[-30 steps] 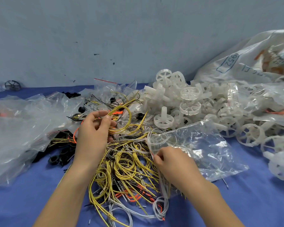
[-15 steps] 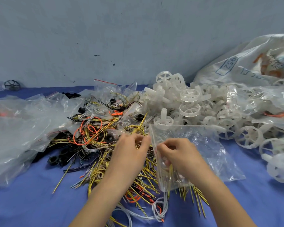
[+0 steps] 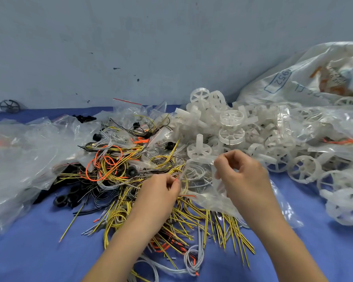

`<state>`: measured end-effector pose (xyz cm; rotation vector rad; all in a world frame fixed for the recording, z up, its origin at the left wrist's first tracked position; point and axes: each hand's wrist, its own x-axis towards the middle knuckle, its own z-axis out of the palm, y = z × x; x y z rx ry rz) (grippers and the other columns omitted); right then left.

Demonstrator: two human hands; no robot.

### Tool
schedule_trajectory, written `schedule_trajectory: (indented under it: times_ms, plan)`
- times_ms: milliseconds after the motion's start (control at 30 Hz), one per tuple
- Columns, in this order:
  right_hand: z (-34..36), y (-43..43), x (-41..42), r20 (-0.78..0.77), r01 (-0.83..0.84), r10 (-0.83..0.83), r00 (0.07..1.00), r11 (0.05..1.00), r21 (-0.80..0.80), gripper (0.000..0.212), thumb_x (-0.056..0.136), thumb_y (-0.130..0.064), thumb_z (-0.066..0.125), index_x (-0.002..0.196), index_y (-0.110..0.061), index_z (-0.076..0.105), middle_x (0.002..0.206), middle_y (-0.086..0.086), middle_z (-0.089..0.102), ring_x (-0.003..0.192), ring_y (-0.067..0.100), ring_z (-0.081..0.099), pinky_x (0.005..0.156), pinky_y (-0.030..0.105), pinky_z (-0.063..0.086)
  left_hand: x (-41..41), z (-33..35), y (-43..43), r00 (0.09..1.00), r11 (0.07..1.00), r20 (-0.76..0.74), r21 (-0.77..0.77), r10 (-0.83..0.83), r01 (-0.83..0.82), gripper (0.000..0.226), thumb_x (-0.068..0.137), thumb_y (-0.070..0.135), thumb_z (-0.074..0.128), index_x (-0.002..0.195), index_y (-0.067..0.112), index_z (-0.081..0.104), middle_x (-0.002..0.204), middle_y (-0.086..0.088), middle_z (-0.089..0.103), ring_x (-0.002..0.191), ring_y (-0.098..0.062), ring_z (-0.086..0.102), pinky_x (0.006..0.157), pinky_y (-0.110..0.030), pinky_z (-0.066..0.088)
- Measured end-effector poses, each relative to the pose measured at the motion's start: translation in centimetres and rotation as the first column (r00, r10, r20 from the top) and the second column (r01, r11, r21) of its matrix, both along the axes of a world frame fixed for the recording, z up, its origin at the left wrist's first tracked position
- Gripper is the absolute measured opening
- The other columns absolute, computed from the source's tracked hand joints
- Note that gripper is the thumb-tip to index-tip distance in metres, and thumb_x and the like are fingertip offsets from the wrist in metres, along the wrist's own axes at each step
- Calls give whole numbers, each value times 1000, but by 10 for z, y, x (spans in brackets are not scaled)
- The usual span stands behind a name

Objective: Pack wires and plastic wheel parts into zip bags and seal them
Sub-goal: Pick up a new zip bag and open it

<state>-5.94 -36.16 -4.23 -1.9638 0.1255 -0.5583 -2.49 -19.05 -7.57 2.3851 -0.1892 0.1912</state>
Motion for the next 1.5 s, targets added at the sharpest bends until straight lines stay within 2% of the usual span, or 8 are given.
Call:
schedule_trajectory:
  times_ms: [200, 433, 600, 833, 1000, 1233, 1367, 1500]
  plan:
    - [-10, 10, -2, -14, 38, -44, 999, 960, -276, 19, 88, -40, 58, 73, -28, 59, 70, -15, 65, 68, 4, 59, 62, 30, 47, -2, 18, 25, 993, 990, 97, -135, 59, -46, 28, 100, 25, 48, 124, 39, 46, 90, 11, 69, 62, -5, 60, 59, -26, 50]
    - [-17, 7, 2, -36, 37, -50, 998, 951, -306, 21, 89, -43, 55, 74, -28, 59, 73, -13, 65, 69, 6, 59, 59, 31, 43, -8, 63, 83, 997, 908, 66, -420, 30, 0, 17, 96, 18, 56, 97, 29, 69, 60, 5, 64, 40, -8, 41, 37, -19, 35]
    - [-17, 8, 3, -33, -29, 19, 999, 940, -341, 19, 92, -43, 57, 78, -30, 62, 73, -15, 64, 69, 3, 57, 60, 28, 43, -20, 67, 74, 938, 939, -45, -28, -343, 342, 21, 91, 38, 55, 101, 53, 65, 62, 2, 59, 49, -6, 45, 48, -21, 37]
    - [-19, 13, -2, -107, -229, 202, 973, 870, -438, 15, 91, -45, 59, 85, -33, 65, 71, -17, 60, 68, -1, 55, 59, 20, 43, -12, 59, 38, 897, 893, -152, 121, -415, 434, 20, 94, 38, 51, 103, 45, 67, 54, 12, 50, 46, -5, 37, 44, -17, 30]
    - [-20, 11, -1, -79, -216, 203, 976, 865, -452, 16, 90, -47, 55, 87, -34, 64, 73, -18, 60, 65, -1, 54, 64, 28, 47, -3, 42, 10, 921, 928, -263, -313, -288, 201, 19, 98, 14, 49, 97, 15, 68, 70, 1, 68, 45, -12, 52, 44, -22, 45]
    - [-20, 11, -3, -47, -223, 230, 972, 840, -495, 14, 93, -44, 53, 93, -33, 61, 81, -16, 61, 73, 3, 53, 68, 27, 46, -1, 24, -16, 756, 524, -351, -852, -553, -12, 45, 93, -12, 41, 70, 5, 75, 75, -10, 70, 69, -12, 68, 60, -22, 55]
    - [-16, 10, -4, 3, -220, 248, 969, 864, -453, 11, 92, -40, 55, 91, -32, 62, 79, -17, 58, 79, 5, 54, 69, 27, 45, 1, 16, -26, 652, 245, -303, -952, -695, -182, 22, 91, -8, 46, 101, -6, 66, 99, -20, 65, 96, -23, 63, 84, -30, 53]
    - [-10, 14, -7, -7, -290, 315, 949, 864, -412, 8, 90, -39, 57, 88, -34, 62, 75, -20, 58, 81, 1, 54, 66, 17, 41, -1, 18, -31, 570, 130, -249, -962, -783, -241, 22, 82, 2, 52, 77, -1, 73, 80, -14, 68, 76, -18, 69, 72, -25, 57]
